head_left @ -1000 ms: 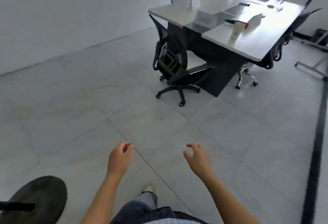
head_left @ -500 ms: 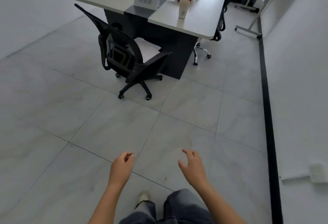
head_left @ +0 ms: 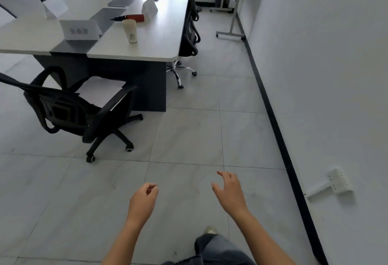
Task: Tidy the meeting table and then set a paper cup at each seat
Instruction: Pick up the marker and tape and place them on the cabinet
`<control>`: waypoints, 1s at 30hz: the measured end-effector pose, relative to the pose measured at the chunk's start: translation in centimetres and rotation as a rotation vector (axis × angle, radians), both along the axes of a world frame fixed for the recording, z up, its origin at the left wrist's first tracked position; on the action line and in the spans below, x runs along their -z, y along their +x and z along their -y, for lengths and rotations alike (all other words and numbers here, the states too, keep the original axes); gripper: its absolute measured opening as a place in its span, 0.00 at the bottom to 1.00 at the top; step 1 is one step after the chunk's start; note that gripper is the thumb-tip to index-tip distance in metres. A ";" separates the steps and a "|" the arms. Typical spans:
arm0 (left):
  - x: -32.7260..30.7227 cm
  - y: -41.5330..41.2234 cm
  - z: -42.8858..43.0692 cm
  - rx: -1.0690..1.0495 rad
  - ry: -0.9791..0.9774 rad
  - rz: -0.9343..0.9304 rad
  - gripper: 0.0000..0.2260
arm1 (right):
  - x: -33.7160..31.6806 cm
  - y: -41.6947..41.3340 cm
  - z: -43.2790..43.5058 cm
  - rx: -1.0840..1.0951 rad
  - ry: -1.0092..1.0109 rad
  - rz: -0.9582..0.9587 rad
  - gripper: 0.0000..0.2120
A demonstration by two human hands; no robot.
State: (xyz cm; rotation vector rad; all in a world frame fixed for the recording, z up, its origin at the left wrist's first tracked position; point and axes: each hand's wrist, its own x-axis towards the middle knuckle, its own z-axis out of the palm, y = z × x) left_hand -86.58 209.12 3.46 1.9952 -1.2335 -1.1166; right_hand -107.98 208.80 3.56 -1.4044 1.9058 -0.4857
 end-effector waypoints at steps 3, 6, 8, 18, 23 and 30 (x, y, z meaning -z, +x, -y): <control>-0.2 -6.1 4.5 0.144 -0.024 0.026 0.04 | -0.7 -5.4 3.5 0.113 -0.004 0.007 0.21; -0.2 -11.2 7.1 0.328 -0.042 0.039 0.08 | -0.1 -9.1 5.6 0.155 0.013 0.019 0.20; 0.3 -13.4 8.3 0.429 0.011 0.059 0.09 | 0.7 -10.6 6.6 0.148 0.083 0.016 0.20; 2.8 -14.0 22.8 0.168 0.060 -0.005 0.05 | 2.6 -16.0 19.5 0.076 0.111 -0.076 0.16; 2.9 -14.4 33.7 0.061 0.088 -0.068 0.09 | 2.2 -18.0 29.4 0.073 0.090 -0.133 0.16; -0.1 -16.1 49.0 0.004 0.008 -0.119 0.12 | 0.0 -18.9 43.5 0.097 -0.023 -0.126 0.15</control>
